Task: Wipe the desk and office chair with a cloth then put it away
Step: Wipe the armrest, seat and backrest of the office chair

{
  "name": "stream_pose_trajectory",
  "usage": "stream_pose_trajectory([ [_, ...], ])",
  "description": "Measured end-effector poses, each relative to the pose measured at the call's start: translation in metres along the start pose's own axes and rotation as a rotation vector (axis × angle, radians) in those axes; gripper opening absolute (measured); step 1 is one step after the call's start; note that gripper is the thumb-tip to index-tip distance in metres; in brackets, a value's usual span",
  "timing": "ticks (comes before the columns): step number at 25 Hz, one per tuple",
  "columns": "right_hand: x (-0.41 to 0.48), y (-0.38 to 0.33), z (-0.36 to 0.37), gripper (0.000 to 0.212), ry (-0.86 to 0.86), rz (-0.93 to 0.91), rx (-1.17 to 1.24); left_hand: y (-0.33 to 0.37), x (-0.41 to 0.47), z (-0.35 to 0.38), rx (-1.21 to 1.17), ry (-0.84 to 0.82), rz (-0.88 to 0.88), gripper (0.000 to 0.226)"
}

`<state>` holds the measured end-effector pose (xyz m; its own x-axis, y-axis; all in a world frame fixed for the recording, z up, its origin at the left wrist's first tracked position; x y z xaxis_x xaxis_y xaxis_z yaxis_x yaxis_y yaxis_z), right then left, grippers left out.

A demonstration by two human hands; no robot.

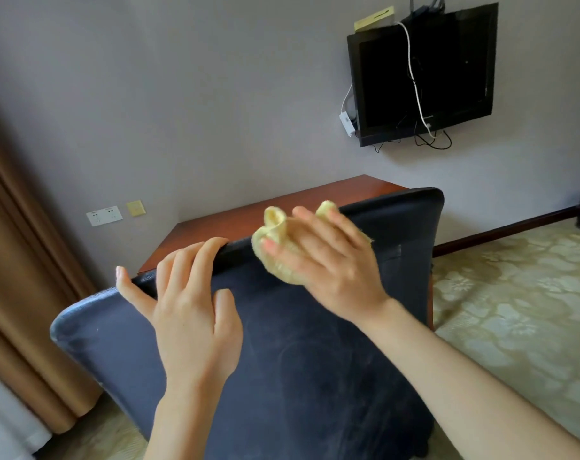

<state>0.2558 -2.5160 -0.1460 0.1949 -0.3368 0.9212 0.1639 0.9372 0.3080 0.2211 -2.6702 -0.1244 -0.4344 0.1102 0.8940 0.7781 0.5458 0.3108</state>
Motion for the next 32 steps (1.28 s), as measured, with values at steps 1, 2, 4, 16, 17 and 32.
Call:
stream_pose_trajectory([
  [1, -0.006, 0.015, 0.002, 0.041, -0.018, 0.058, -0.003, 0.001, 0.000, 0.000, -0.002, 0.000, 0.002, 0.054],
  [2, -0.014, 0.032, 0.005, 0.037, -0.063, 0.134, 0.002, 0.001, 0.000, 0.001, -0.004, -0.002, 0.001, 0.054],
  [4, -0.030, 0.069, 0.010, 0.032, -0.156, 0.336, 0.017, 0.002, -0.001, 0.002, -0.012, -0.009, -0.001, 0.055],
  [16, -0.052, 0.123, 0.021, 0.029, -0.266, 1.339, 0.190, -0.007, -0.015, -0.029, -0.071, -0.154, 0.089, 0.060],
  [17, -0.043, 0.110, 0.018, 0.028, -0.261, 1.318, 0.184, -0.022, -0.019, -0.043, -0.057, -0.087, 0.034, 0.060],
  [32, 0.078, -0.219, 0.016, 0.029, -0.277, -0.145, 0.163, -0.149, -0.062, -0.079, -0.755, -0.116, -0.599, 0.096],
])
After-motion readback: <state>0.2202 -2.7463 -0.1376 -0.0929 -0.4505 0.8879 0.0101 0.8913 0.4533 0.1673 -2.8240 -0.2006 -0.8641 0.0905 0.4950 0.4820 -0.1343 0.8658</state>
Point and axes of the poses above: each hand's wrist, its own x-axis towards the middle knuckle, its own z-axis out of the palm, y = z × x, the point moved 8 cm from there along x, towards the middle knuckle, and after that the axes turned 11 degrees about -x, right-handed, at the moved point
